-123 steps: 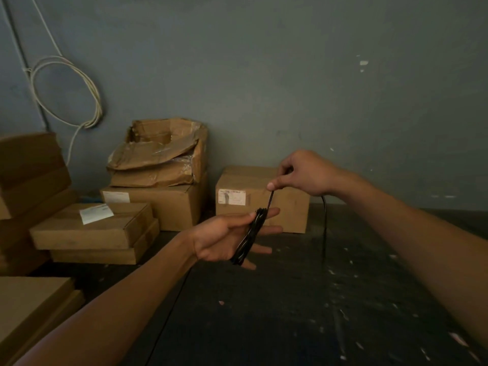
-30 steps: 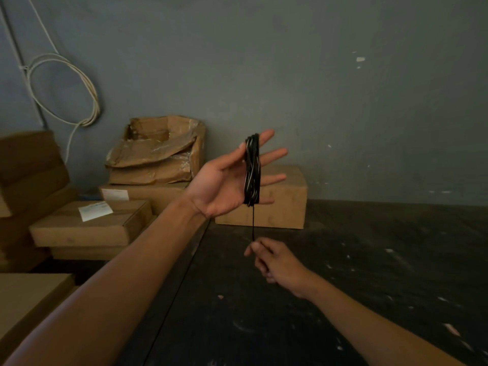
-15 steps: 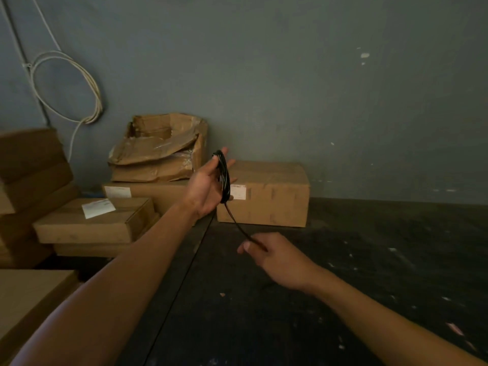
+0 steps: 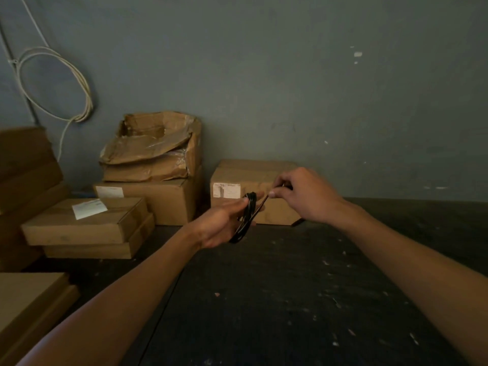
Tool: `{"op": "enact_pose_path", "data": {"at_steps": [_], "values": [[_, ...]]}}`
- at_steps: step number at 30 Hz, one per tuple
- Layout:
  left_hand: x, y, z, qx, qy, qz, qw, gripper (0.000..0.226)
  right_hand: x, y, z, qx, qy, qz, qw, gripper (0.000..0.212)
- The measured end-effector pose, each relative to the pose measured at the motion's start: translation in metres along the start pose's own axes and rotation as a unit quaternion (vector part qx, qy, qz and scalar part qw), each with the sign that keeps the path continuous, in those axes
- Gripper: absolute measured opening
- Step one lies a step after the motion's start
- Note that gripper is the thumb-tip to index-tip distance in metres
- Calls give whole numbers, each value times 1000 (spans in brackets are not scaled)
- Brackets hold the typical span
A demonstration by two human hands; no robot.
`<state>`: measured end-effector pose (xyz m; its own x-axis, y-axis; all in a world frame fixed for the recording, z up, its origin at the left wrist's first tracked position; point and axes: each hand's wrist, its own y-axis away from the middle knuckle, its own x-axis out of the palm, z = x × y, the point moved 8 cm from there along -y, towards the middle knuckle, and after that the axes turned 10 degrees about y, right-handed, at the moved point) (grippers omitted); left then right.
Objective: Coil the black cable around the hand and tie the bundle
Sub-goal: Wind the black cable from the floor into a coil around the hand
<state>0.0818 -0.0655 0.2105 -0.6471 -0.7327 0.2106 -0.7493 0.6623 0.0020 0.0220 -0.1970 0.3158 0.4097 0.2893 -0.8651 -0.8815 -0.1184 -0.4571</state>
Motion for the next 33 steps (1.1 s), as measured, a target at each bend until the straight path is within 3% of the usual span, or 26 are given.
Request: {"op": "enact_pose_path", "data": {"at_steps": [5, 16, 25, 28, 33], "values": [[15, 4, 10, -41, -17, 31, 999, 53, -9, -10, -6, -18, 40, -3, 999, 12], [35, 29, 12, -108, -96, 148, 978, 44, -38, -23, -8, -68, 74, -3, 995, 13], [54, 49, 9, -136, -7, 280, 950, 48, -27, -25, -35, -49, -154, 13, 987, 3], [64, 56, 0, -131, 81, 316, 936, 52, -19, -27, -50, -15, -276, -2, 961, 12], [81, 58, -38, -45, 235, 380, 894, 52, 26, -17, -59, 40, -422, -9, 906, 22]]}}
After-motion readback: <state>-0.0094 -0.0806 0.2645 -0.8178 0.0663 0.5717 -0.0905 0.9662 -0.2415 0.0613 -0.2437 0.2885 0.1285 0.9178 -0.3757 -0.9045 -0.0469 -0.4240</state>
